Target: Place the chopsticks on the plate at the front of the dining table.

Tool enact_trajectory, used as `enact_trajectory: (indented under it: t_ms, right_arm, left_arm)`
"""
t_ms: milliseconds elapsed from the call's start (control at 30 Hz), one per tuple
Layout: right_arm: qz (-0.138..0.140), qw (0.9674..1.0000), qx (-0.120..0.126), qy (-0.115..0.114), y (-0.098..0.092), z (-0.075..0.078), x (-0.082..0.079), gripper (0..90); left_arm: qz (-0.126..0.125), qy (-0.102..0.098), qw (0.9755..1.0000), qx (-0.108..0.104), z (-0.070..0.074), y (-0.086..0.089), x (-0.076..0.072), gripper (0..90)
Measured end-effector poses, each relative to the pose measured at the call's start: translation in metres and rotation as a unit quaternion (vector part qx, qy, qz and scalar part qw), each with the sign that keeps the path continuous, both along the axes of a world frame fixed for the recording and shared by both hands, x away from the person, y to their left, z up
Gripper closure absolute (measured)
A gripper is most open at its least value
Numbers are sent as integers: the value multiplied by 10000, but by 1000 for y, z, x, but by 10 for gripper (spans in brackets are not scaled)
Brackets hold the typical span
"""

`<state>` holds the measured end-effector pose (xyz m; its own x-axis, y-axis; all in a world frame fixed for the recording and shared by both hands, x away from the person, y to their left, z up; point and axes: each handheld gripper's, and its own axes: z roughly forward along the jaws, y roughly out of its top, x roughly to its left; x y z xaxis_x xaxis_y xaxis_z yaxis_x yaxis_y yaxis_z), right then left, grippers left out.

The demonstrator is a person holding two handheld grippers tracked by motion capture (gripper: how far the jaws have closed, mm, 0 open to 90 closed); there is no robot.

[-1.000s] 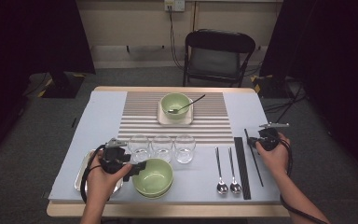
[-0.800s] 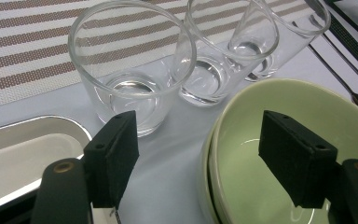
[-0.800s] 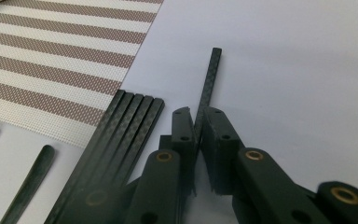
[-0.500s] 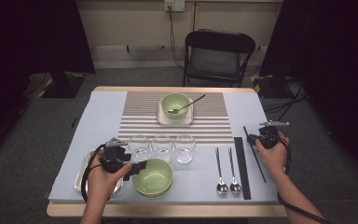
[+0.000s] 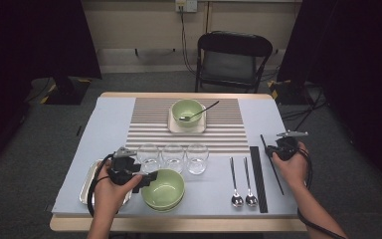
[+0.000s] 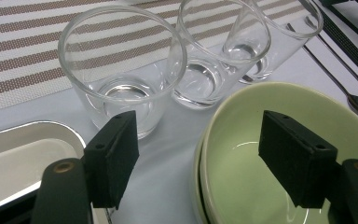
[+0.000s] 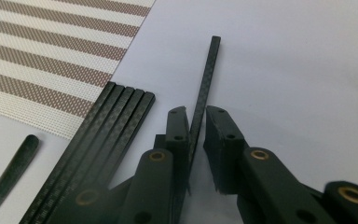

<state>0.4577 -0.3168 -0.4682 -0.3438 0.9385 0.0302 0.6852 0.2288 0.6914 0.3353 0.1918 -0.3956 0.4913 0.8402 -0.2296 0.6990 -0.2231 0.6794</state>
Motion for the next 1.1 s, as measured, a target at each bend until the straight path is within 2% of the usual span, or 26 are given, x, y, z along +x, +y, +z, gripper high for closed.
enact_trajectory:
  t_ms: [67, 100, 267, 433, 500, 800, 900, 967, 1100]
  right_arm:
    - [-92, 9999, 59, 91, 1, 1, 1, 794]
    - [-30, 9999, -25, 98, 1, 2, 2, 795]
    - [-216, 9996, -37, 195, 5, 3, 3, 809]
    - [-418, 9991, 67, -37, 5, -1, -1, 849]
    - [-503, 9986, 123, -48, 5, -1, -2, 858]
    - [-514, 9985, 145, -80, 4, -2, -2, 865]
    - [-541, 9983, 209, 9, 4, 0, -1, 865]
    - [-474, 9988, 124, 34, 3, 1, 0, 865]
    - [-492, 9984, 253, 85, 1, 2, 2, 865]
  left_arm:
    - [1, -4, 10000, -1, 0, 0, -1, 285]
    - [3, -10, 10000, -4, 0, 0, -1, 285]
    - [-13, -32, 10000, 3, 1, 1, 0, 285]
    - [-38, -38, 10000, -4, 3, -1, 2, 285]
    - [-89, -37, 10000, 18, 3, -2, 2, 284]
    - [-120, -46, 9999, -63, 4, -4, 6, 280]
    - [-158, -30, 9998, -112, 3, -6, 9, 274]
    - [-175, -21, 9998, -124, 3, -7, 10, 272]
    - [-205, -54, 9997, -96, 6, -8, 12, 261]
